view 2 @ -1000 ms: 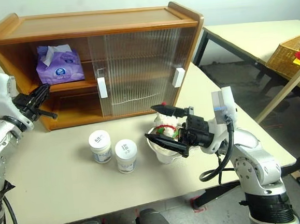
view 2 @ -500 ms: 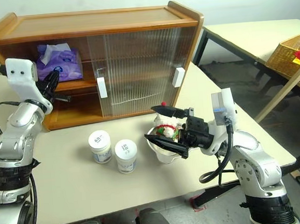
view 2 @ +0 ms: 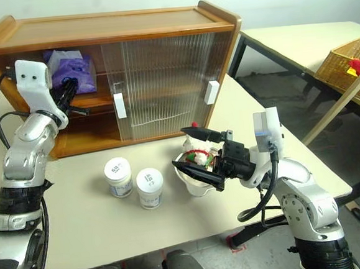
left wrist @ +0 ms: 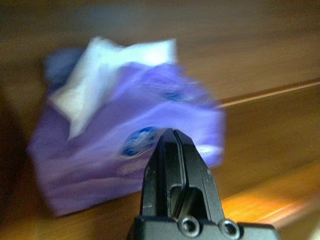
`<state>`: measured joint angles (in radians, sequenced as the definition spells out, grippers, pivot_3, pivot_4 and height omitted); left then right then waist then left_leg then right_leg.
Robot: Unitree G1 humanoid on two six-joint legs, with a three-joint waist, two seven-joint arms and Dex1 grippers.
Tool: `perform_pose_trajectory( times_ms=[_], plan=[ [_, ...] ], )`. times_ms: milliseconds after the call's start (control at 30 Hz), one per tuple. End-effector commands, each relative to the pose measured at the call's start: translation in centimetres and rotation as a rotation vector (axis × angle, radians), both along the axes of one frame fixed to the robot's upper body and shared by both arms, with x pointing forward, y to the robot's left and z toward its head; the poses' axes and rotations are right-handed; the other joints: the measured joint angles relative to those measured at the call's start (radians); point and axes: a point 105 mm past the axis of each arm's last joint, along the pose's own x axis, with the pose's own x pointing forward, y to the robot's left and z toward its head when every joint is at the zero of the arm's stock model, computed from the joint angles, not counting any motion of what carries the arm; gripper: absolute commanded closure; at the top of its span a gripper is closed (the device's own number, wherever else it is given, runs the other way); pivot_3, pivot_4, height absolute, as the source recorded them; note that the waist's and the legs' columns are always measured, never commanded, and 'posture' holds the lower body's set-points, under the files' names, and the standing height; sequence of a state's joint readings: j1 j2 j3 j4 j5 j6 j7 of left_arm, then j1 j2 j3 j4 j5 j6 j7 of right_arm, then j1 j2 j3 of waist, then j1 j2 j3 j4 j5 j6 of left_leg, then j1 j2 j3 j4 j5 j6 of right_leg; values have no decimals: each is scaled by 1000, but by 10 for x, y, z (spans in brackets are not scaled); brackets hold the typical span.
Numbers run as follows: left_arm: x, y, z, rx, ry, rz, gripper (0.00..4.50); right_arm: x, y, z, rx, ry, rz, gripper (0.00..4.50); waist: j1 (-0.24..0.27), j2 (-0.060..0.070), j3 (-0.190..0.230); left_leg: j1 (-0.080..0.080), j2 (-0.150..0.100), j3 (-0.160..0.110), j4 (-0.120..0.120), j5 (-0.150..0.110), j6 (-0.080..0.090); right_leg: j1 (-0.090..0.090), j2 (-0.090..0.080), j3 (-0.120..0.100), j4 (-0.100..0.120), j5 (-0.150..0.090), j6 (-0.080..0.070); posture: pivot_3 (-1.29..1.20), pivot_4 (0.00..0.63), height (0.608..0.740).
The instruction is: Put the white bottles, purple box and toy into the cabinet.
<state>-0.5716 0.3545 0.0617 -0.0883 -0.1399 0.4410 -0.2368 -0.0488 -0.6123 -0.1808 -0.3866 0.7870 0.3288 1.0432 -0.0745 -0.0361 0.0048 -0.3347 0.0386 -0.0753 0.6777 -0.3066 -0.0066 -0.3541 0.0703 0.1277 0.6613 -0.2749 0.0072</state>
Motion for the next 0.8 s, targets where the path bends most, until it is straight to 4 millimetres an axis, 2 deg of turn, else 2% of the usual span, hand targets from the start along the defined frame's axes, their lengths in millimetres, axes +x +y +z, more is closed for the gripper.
perform_pose_trajectory(
  times_ms=[33,100,167,333,433,600,800],
  plan=[
    [-27,-9,9,5,-39,-154,4086,-1,-3,2,0,-15,-8,0,-3,0,0,0,0,0,0,0,0,0,0,0,0,0,-2,-143,0,740],
    [-51,-4,3,-11,-14,-266,3557,-2,-4,0,-1,-8,-2,0,-5,2,-1,0,0,0,-1,-1,1,-1,0,0,0,-2,-5,-128,0,740],
    [-66,10,-8,17,26,-307,2860,-2,-5,-2,-13,-2,10,0,-9,2,-1,0,0,0,-2,-2,1,-1,0,0,1,-4,-7,-122,0,740],
    [-89,41,-44,110,201,-384,1096,-6,-7,-5,-53,4,58,0,-7,3,-2,0,1,-1,-2,-2,0,-4,0,-1,6,-6,-12,-113,0,740],
    [-103,42,-68,147,309,-497,38,-10,-5,-4,-82,4,112,0,-1,5,-3,1,2,-2,-1,-2,0,-4,0,-1,6,-5,-14,-113,2,740],
    [-117,25,-97,153,414,-668,38,-17,0,-6,-139,21,205,0,3,5,-3,0,3,-3,-1,-3,0,-11,-1,-1,6,-3,-19,-128,3,740],
    [-125,17,-126,217,510,-737,38,-13,-1,-7,-149,12,190,0,-6,11,-7,-8,5,-4,-1,-3,-1,-14,0,1,7,-1,-21,-135,4,740]
  ],
)
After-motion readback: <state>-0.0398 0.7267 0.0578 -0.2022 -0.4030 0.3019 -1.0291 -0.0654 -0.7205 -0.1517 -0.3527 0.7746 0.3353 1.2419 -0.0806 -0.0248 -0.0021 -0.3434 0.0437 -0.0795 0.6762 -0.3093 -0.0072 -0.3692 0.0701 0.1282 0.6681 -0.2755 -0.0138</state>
